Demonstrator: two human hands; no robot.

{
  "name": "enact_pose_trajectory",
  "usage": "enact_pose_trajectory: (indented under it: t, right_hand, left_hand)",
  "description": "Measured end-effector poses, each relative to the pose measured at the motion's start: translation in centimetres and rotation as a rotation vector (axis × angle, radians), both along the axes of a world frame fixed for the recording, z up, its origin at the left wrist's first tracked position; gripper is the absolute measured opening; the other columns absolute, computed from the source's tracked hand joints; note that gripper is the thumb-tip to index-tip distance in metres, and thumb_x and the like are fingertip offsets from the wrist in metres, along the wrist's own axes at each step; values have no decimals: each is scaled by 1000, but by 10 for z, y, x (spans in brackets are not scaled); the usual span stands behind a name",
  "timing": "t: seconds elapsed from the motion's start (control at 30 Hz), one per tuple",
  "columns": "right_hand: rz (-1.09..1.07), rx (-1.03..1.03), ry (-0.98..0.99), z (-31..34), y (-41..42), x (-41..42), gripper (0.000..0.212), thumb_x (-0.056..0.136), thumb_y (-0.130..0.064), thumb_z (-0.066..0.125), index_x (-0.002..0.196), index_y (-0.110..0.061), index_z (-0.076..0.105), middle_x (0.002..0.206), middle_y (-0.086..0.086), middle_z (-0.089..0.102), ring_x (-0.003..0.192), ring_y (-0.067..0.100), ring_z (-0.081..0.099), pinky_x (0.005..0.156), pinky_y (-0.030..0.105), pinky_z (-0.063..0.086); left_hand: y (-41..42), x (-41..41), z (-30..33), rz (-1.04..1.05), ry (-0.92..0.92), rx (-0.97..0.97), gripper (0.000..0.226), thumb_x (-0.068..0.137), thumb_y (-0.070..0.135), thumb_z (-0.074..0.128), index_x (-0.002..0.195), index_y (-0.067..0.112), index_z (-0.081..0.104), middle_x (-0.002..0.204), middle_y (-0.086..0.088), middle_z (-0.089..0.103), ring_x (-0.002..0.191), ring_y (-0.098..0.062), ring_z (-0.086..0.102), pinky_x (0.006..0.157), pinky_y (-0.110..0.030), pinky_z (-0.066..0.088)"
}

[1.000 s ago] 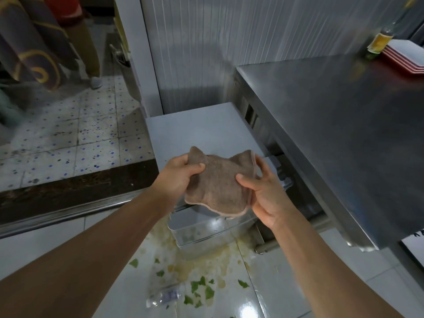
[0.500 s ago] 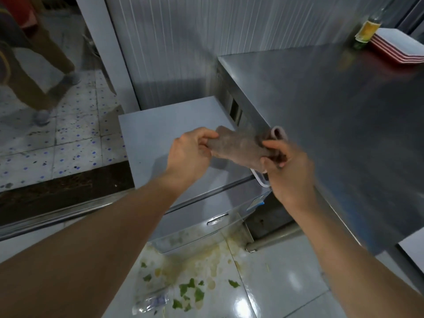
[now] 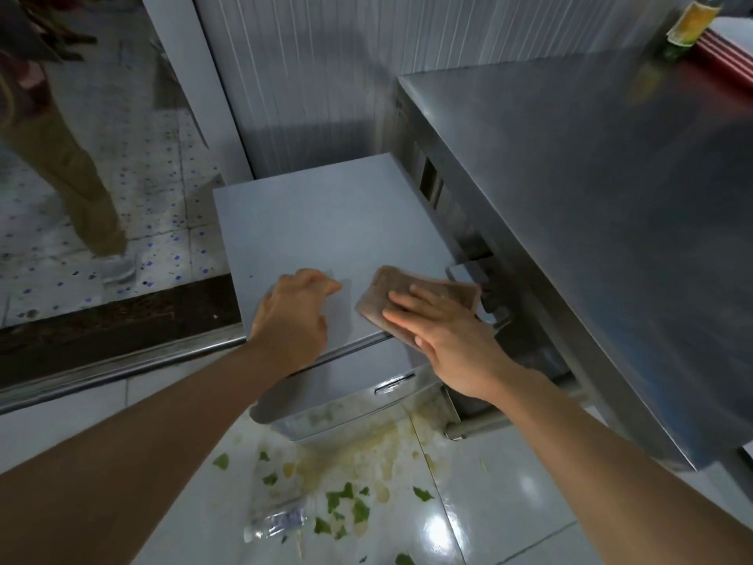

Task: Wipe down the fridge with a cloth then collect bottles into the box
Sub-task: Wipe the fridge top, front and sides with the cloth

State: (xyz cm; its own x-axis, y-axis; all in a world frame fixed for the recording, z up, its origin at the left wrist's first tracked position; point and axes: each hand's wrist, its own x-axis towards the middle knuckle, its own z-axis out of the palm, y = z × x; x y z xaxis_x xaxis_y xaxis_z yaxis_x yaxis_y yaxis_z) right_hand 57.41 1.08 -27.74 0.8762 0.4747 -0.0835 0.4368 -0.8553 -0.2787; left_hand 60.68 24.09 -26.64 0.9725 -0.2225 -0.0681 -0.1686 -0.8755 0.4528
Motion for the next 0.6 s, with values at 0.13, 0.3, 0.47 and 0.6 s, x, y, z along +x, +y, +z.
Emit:
enact_pose_trajectory:
  t: [0.13,0.3,0.47,0.6]
  right_hand:
    - [-144,-136,-84,-12,-4,22,54,98,-36,19,151,-24,17,159,-3,13,147,23,11,119,46,15]
    - [-329,-142,-198,-19,10,-7,58,91,-21,55,144,-8,35,152,12,33,139,31,34,114,46,23]
    - [-413,-166,-229,-22,5,-9,53,92,-29,45,140,-7,43,147,11,41,135,29,42,108,46,31]
    - [-444,-177,-92,-11,24,40,69,94,-29,50,149,-4,18,157,17,16,145,33,16,118,46,14]
  left_hand:
    - [8,8,-9,9,-32,120,55,85,4,49,135,26,47,148,4,35,132,-24,30,105,-36,21]
    - [3,19,-20,6,-109,109,55,80,0,50,130,21,53,145,-2,42,128,-30,36,103,-42,24]
    - [-1,45,-22,-9,-130,153,65,71,18,35,134,22,49,149,-1,38,132,-30,33,104,-46,23]
    - [-5,58,-25,15,-117,146,62,75,23,32,135,24,49,148,2,39,131,-26,33,103,-42,24]
